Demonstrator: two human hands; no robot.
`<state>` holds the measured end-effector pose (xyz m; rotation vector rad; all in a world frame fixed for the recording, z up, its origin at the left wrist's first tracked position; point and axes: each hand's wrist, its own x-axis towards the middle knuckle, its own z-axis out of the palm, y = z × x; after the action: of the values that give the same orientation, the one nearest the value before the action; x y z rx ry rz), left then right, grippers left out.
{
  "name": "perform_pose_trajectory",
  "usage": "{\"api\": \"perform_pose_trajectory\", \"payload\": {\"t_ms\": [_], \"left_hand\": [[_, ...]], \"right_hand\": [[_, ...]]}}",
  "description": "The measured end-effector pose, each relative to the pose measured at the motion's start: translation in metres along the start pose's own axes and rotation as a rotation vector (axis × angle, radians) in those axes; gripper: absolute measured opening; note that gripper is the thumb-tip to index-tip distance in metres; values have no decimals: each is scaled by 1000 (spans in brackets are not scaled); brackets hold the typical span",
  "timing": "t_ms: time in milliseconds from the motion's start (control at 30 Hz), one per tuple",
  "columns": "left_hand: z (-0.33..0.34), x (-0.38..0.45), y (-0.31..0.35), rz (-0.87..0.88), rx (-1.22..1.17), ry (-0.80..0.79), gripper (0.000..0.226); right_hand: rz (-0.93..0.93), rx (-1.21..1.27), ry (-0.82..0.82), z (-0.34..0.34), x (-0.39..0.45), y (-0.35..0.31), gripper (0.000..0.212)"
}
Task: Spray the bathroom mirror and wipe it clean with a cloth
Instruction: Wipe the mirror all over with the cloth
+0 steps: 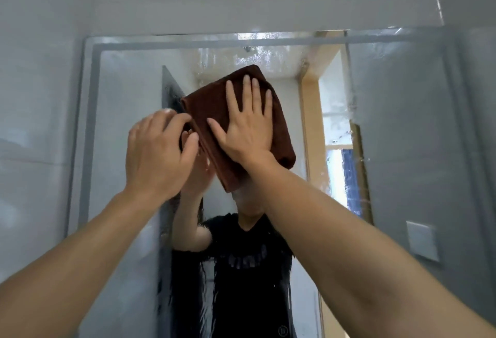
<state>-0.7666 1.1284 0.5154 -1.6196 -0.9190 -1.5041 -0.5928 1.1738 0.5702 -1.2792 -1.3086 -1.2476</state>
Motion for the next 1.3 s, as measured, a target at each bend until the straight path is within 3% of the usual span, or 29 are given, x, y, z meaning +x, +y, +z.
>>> {"api": "perform_pose_trajectory", "payload": {"t_ms": [100, 267, 433, 567, 867, 1133, 1300], "left_hand": [[9, 20, 27, 28, -13, 10, 49], [15, 38, 48, 44, 3, -7, 55], [6, 36, 34, 60, 46, -49, 55], [-7, 40, 18, 54, 90, -48, 54], [-5, 31, -17, -35, 104, -21, 49], [-7, 48, 11, 26, -4, 50, 44], [-15, 50, -24, 12, 61, -5, 49]], "right_hand": [[24, -25, 24, -3, 12, 34, 82], [254, -41, 67, -18, 45, 103, 82], [364, -40, 51, -21, 69, 97, 83], [289, -39, 27, -17, 88, 60, 84], [-193, 35, 7, 7, 77, -50, 84], [11, 4, 45, -1, 95, 5, 79], [139, 11, 73, -2, 115, -2, 80]]}}
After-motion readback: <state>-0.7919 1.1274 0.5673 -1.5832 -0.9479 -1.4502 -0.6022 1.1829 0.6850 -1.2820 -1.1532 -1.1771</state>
